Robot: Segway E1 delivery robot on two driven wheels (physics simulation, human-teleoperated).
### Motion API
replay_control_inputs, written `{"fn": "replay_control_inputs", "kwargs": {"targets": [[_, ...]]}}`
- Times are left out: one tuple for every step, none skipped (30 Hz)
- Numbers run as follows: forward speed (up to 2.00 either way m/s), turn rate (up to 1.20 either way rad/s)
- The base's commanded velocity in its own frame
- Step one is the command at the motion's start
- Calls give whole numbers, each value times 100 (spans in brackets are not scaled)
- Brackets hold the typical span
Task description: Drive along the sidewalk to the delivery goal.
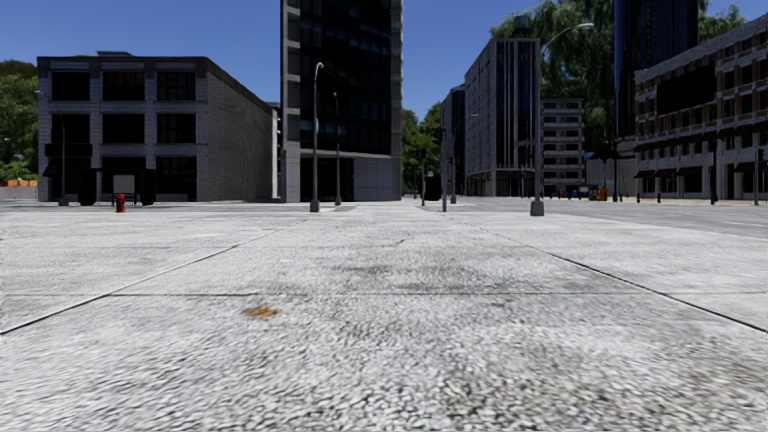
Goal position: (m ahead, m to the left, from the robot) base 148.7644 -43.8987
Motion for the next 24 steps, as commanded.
{"fn": "replay_control_inputs", "kwargs": {"targets": [[200,0],[200,0],[200,0],[200,0],[200,0],[200,0],[200,0],[200,0],[200,0],[200,0],[200,0],[200,0],[200,0],[200,0],[200,0],[200,0],[200,0],[200,0],[200,0],[200,0],[200,0],[200,0],[200,0],[200,-36]]}}
